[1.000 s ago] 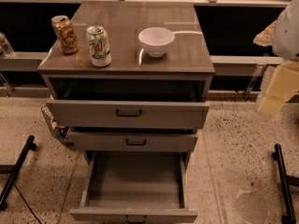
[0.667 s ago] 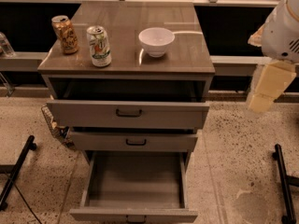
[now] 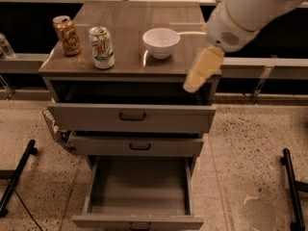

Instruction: Place 7up can into bottom drawer

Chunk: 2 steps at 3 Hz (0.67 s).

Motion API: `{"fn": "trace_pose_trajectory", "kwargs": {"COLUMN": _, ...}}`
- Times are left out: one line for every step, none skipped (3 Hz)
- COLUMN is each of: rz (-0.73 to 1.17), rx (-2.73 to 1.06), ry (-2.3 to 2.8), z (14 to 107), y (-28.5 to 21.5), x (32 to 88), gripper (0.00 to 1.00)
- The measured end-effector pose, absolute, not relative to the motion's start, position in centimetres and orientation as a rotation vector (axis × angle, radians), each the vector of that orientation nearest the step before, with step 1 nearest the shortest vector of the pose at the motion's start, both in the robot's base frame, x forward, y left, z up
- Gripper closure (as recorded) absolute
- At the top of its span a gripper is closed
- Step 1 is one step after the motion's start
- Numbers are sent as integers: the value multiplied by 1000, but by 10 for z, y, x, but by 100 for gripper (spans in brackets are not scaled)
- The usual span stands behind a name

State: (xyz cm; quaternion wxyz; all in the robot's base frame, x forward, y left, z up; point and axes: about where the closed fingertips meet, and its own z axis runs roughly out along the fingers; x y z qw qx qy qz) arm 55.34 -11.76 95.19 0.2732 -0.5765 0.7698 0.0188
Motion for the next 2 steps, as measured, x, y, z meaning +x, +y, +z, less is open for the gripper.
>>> {"fn": "trace_pose_trajectory", "kwargs": {"rz": 28, "rx": -1485, "ry": 1999, "z": 963, "y": -107, "x": 577, "gripper": 0}}
{"fn": "trace_pose_trajectory", "kwargs": {"rz": 27, "rx": -1485, "ry": 1998, "z": 963, "y": -107, "x": 577, "gripper": 0}}
